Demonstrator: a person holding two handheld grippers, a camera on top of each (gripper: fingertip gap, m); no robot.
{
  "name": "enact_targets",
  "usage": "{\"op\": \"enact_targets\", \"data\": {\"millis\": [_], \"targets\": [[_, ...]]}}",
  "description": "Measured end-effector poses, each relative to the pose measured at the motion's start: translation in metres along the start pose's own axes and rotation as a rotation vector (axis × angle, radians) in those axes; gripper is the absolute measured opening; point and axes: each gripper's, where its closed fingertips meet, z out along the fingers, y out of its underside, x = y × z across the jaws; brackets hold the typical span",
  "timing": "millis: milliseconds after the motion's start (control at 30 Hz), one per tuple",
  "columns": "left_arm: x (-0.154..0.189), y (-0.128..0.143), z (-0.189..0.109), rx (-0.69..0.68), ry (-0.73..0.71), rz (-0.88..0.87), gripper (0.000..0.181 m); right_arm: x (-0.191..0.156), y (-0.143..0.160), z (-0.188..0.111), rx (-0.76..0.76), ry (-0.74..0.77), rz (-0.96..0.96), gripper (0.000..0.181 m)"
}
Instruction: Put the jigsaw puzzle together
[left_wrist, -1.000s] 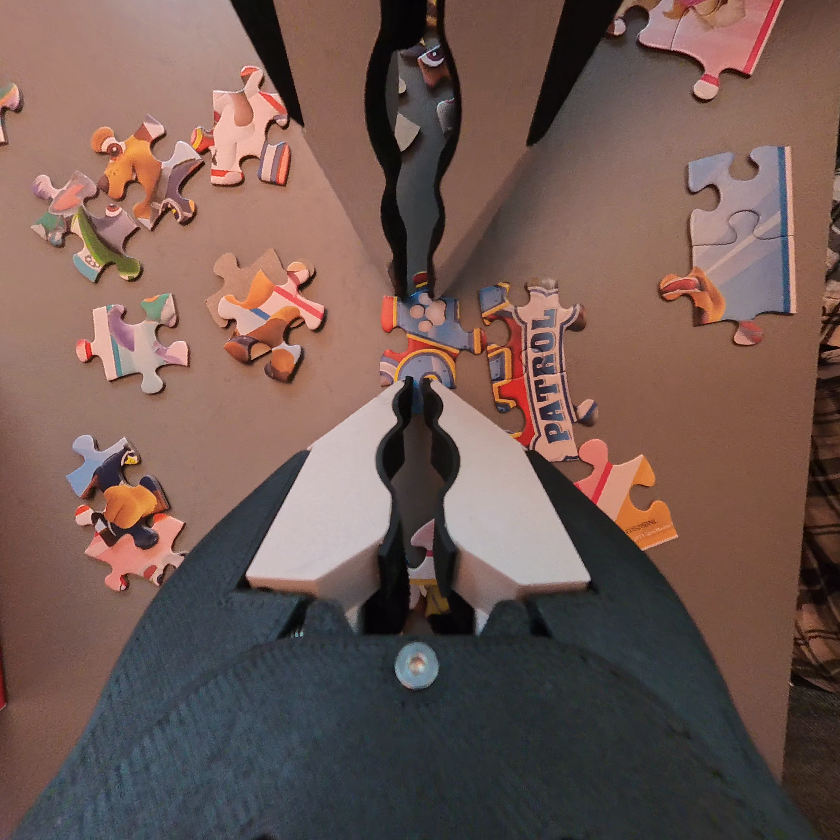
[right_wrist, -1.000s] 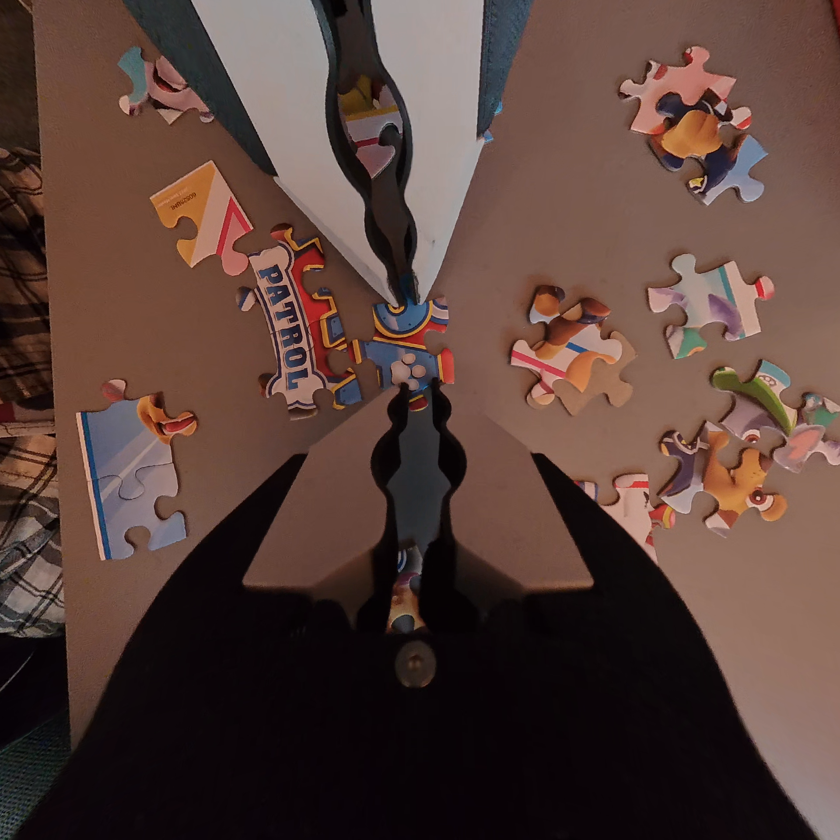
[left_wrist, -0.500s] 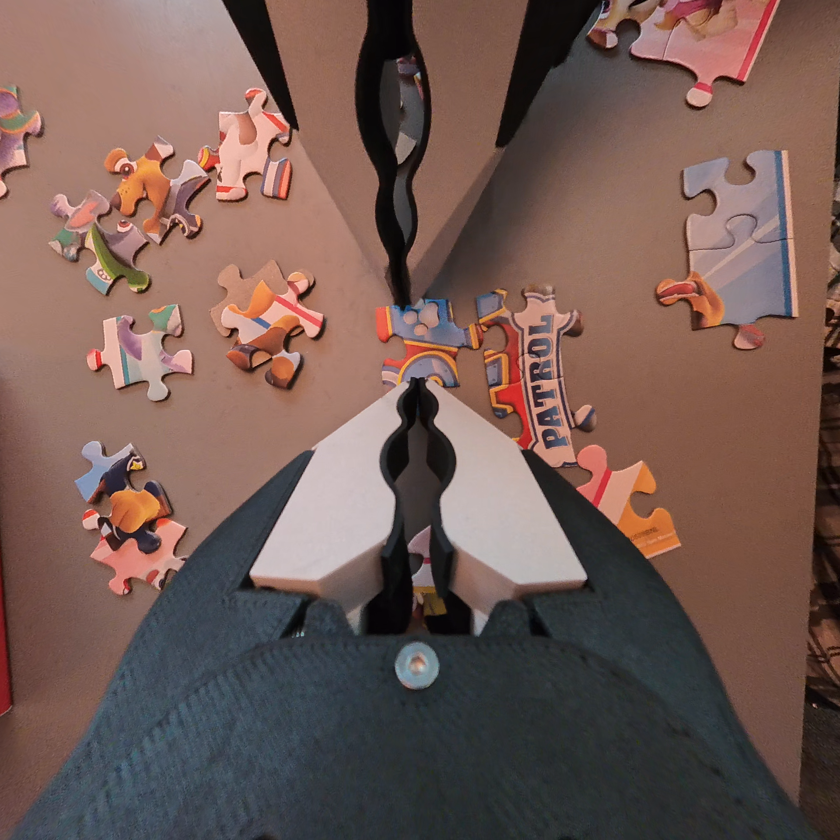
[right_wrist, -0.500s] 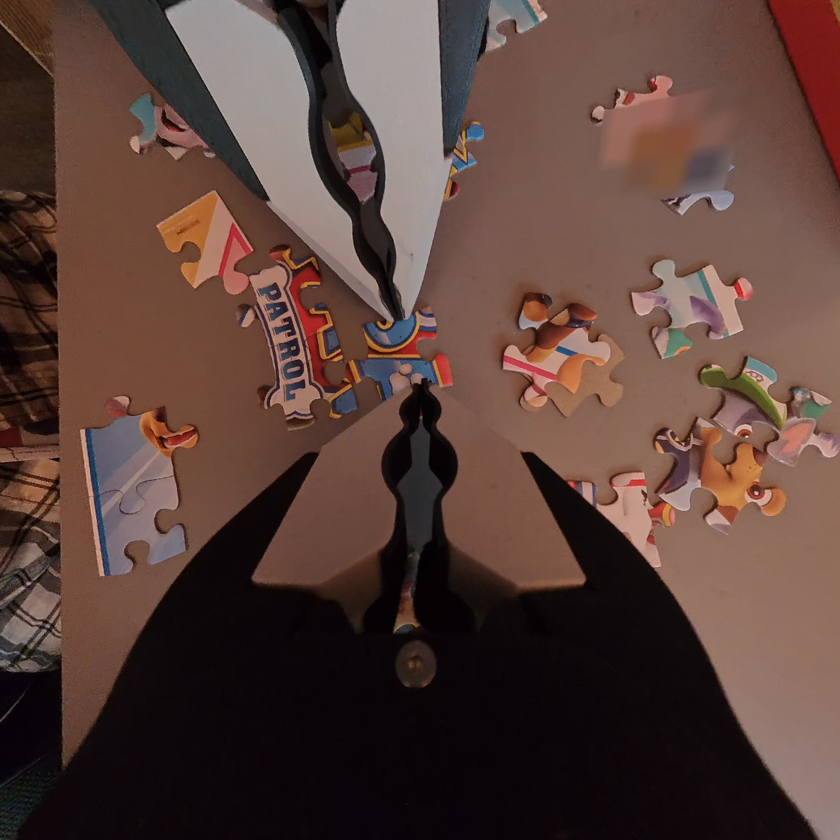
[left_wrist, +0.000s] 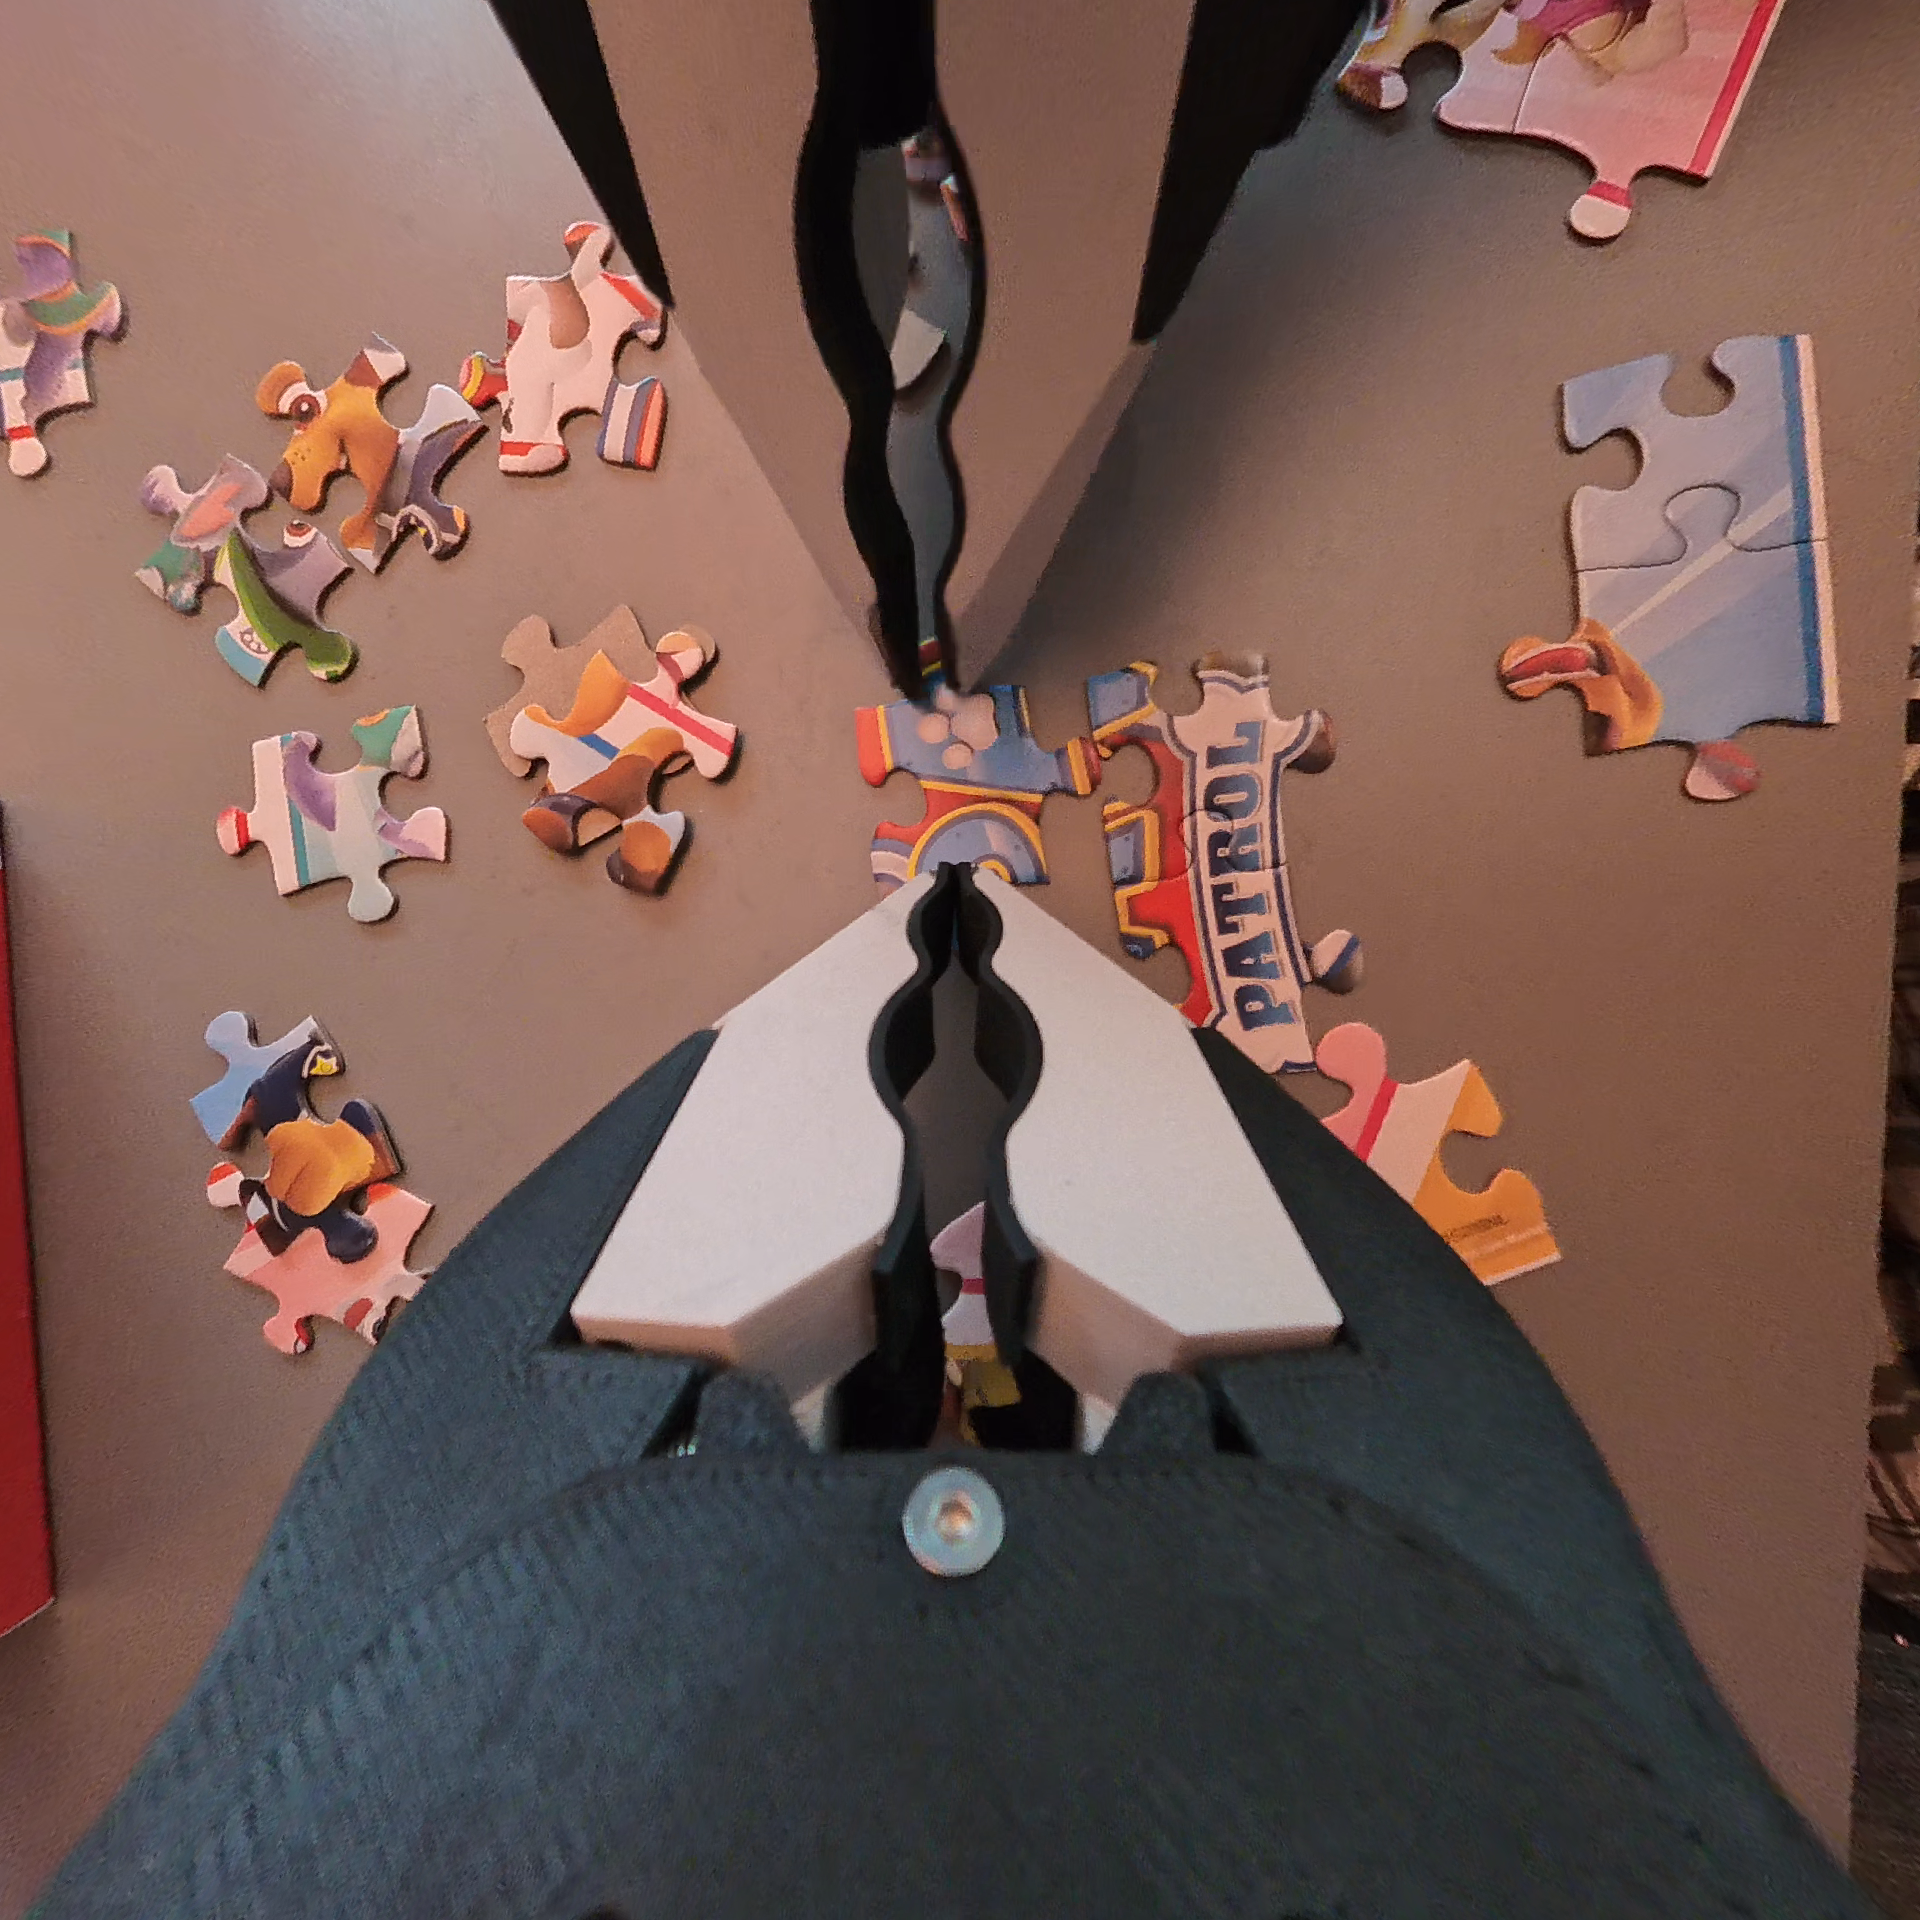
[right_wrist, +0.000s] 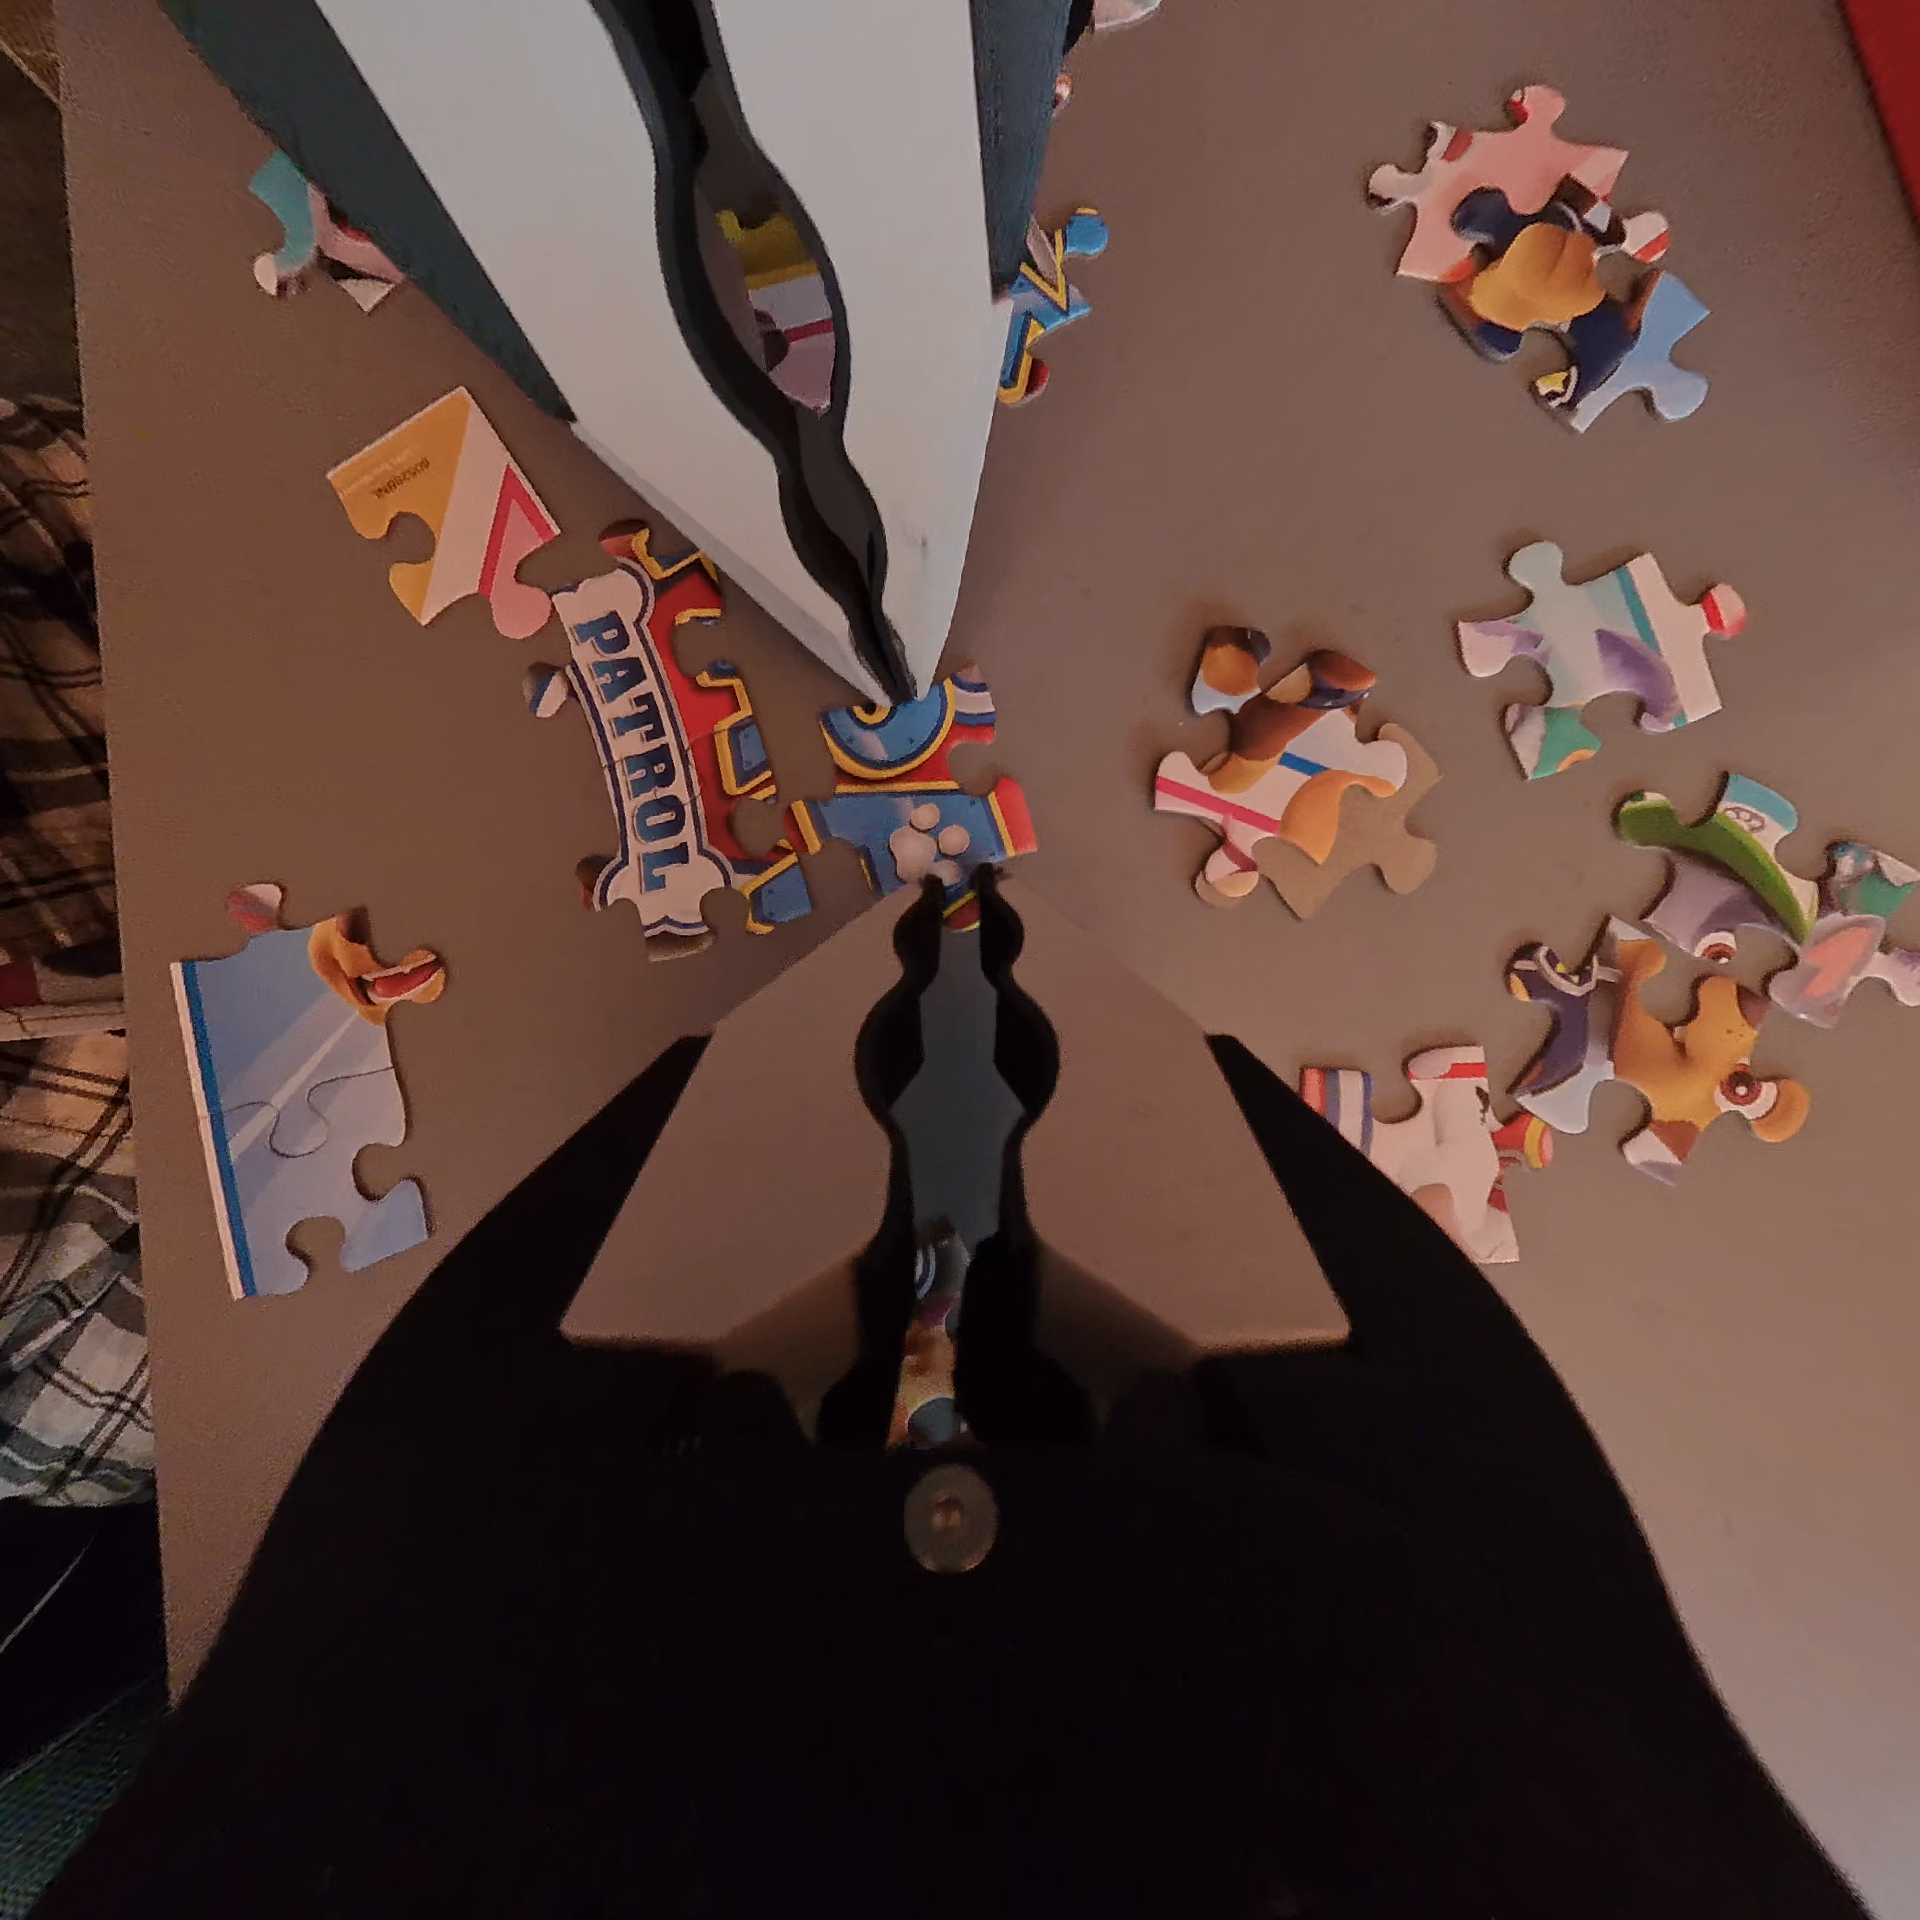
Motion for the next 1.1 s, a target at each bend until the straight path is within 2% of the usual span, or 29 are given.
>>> {"op": "enact_targets", "data": {"millis": [600, 700, 800, 1100], "targets": [[0.001, 0.003, -0.008, 0.012, 0.002, -0.032, 0.0, -0.001, -0.004, -0.002, 0.035, 0.014, 0.019, 0.0], [0.003, 0.007, -0.009, 0.0, 0.021, -0.047, 0.0, -0.001, 0.0, -0.001, 0.012, 0.008, 0.028, 0.012], [0.005, 0.012, -0.007, -0.019, 0.044, -0.071, 0.011, -0.001, 0.0, 0.0, 0.005, 0.012, 0.024, 0.01], [0.001, 0.013, -0.007, -0.025, 0.035, -0.083, 0.007, 0.001, -0.006, 0.004, -0.007, 0.023, 0.01, 0.002]]}}
